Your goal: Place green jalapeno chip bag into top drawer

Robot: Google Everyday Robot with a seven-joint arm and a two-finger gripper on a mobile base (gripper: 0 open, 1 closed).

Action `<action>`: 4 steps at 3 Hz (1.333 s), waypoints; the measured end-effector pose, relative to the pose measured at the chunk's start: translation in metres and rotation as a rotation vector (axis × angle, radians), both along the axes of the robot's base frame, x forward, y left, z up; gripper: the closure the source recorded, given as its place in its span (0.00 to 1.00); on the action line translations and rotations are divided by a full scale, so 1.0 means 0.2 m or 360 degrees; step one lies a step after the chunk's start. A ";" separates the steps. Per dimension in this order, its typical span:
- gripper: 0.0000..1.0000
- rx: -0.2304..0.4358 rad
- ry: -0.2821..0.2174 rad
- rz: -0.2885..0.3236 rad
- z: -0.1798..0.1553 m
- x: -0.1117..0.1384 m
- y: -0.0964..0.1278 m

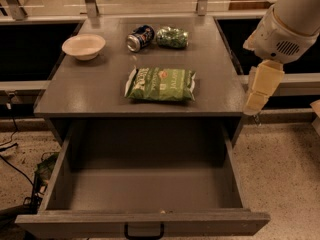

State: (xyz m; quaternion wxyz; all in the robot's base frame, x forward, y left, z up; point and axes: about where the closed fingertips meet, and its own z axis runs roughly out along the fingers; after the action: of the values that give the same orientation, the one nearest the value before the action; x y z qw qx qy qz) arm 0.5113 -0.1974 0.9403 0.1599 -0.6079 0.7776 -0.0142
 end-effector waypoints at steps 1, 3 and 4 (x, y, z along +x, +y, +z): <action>0.00 0.0087 -0.0043 0.0028 0.03 0.10 0.03; 0.00 0.0227 -0.0055 0.0191 0.03 0.34 0.24; 0.00 0.0254 0.0012 0.0256 -0.07 0.43 0.35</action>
Offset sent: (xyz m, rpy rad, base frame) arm 0.0825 0.0606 0.0153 0.1769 -0.0568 0.1646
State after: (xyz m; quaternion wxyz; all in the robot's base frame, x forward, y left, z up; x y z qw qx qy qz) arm 0.5982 -0.1277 0.9262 0.2054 -0.6537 0.7257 0.0629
